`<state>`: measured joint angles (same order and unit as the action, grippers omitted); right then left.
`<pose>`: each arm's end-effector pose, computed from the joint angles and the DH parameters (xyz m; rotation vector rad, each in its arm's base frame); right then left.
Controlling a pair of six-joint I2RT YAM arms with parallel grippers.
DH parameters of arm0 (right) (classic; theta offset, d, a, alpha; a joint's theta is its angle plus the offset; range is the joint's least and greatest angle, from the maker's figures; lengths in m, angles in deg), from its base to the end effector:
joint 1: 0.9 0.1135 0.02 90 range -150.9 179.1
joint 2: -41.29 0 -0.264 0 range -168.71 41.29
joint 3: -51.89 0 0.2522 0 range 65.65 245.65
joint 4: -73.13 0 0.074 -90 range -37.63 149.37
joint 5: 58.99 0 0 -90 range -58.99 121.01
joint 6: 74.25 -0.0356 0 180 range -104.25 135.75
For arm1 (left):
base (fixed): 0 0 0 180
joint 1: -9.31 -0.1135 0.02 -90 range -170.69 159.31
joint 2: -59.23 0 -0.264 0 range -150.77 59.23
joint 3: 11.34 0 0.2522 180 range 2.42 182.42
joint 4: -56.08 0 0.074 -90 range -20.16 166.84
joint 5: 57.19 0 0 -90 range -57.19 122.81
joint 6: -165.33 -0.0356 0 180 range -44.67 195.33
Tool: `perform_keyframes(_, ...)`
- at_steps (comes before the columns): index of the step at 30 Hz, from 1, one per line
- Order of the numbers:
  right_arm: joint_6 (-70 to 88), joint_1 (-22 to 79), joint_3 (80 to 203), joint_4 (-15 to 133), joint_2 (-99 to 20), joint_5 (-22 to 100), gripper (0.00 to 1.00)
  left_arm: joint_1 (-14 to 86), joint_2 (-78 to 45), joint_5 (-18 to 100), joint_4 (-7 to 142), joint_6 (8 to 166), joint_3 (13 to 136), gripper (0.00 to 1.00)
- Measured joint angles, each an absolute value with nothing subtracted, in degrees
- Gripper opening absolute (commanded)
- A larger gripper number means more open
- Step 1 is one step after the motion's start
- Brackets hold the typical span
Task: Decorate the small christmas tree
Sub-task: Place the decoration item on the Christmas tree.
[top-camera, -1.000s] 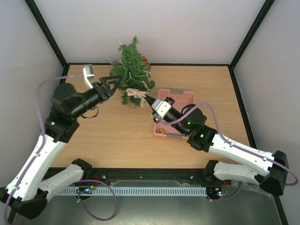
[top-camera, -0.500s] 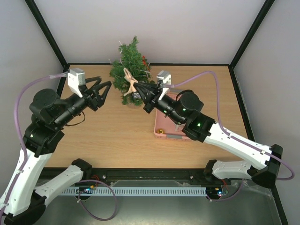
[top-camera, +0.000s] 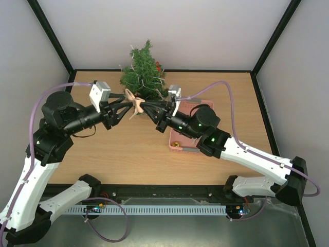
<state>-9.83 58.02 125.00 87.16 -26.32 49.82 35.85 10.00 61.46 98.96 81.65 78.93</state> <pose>0.1306 0.2389 0.4178 -0.6941 1.2087 1.4581 0.1203 -0.0792 0.4756 0.6771 1.5208 -0.8385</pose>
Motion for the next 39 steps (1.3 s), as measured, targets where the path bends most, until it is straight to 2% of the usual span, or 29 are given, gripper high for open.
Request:
perform_keyframes(7, -7.19, 58.02, 122.95, 86.24, -22.37, 53.58, 0.02, 35.85, 11.57, 64.06, 102.85, 69.15, 78.97, 0.43)
perform_keyframes(13, -3.98, 58.02, 123.63, 83.49, -20.51, 50.94, 0.02, 35.22, 10.04, 59.84, 101.72, 67.27, 80.22, 0.45)
perform_keyframes(18, -1.79, 55.51, 130.45, 78.64, -26.17, 47.98, 0.02, 27.89, 5.98, 57.39, 98.37, 72.26, 80.59, 0.43)
perform_keyframes(23, -1.70, 50.89, 135.80, 77.70, -33.18, 48.55, 0.02, 13.47, 2.17, 60.98, 94.13, 81.28, 80.07, 0.41)
perform_keyframes(26, -1.16, 49.76, 138.80, 77.65, -37.69, 49.49, 0.02, 8.49, 1.95, 64.10, 90.31, 86.83, 78.08, 0.40)
perform_keyframes(32, 1.40, 49.39, 145.13, 77.48, -45.51, 50.15, 0.02, 7.46, 2.15, 71.36, 82.61, 94.33, 71.50, 0.36)
perform_keyframes(39, 3.85, 48.75, 151.17, 77.26, -52.42, 49.73, 0.02, 7.44, 1.41, 77.20, 75.75, 99.14, 66.21, 0.37)
